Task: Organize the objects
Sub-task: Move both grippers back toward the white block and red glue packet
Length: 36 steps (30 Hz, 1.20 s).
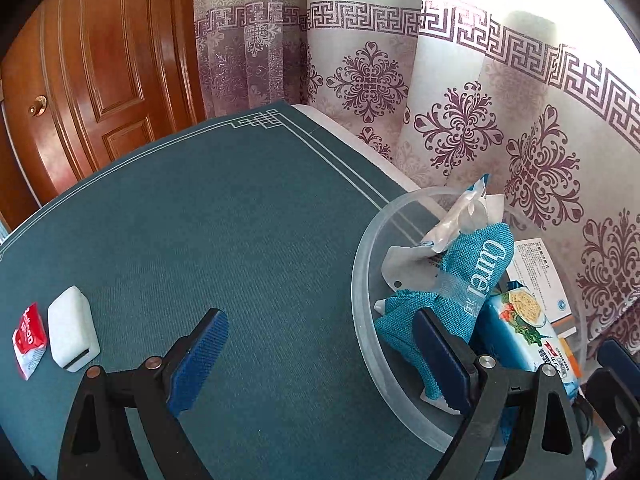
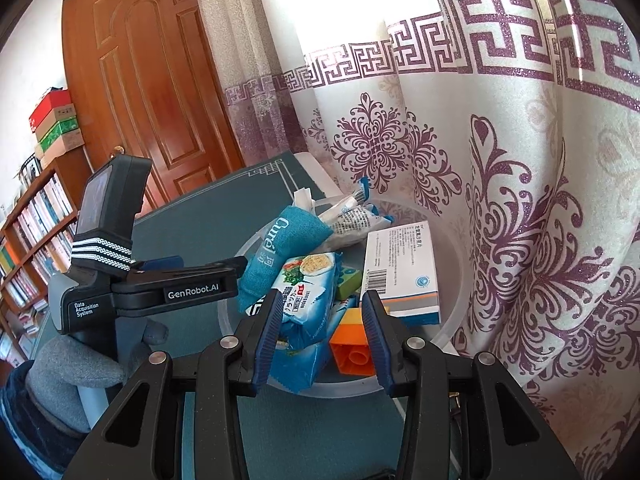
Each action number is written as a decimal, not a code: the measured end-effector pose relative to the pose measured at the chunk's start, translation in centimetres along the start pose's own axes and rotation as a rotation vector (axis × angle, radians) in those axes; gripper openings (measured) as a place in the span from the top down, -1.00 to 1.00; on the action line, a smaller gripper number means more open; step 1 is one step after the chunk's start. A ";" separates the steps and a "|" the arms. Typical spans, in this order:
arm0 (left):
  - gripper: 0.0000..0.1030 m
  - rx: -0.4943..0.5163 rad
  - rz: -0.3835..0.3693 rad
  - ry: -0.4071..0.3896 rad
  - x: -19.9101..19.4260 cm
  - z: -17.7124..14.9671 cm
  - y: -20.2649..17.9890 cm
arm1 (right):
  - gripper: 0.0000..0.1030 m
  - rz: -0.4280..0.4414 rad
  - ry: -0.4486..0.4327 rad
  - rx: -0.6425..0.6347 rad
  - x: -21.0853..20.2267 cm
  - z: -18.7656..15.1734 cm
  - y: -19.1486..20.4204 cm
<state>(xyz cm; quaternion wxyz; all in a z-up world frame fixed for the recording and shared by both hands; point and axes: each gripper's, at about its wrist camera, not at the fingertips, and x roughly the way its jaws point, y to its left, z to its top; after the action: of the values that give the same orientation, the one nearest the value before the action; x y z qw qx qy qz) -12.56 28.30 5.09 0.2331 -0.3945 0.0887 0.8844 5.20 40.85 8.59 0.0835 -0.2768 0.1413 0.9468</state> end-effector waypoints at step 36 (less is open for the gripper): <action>-0.99 -0.145 0.242 -0.078 -5.8 -4.0 13.9 | -0.27 0.135 0.029 -0.109 -0.2 -2.2 8.8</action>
<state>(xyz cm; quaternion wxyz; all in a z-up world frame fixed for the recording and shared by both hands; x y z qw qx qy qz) -13.26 12.82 6.35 0.0988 -0.3621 0.0626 0.9248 4.40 31.83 8.89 0.0021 -0.2844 0.1088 0.9525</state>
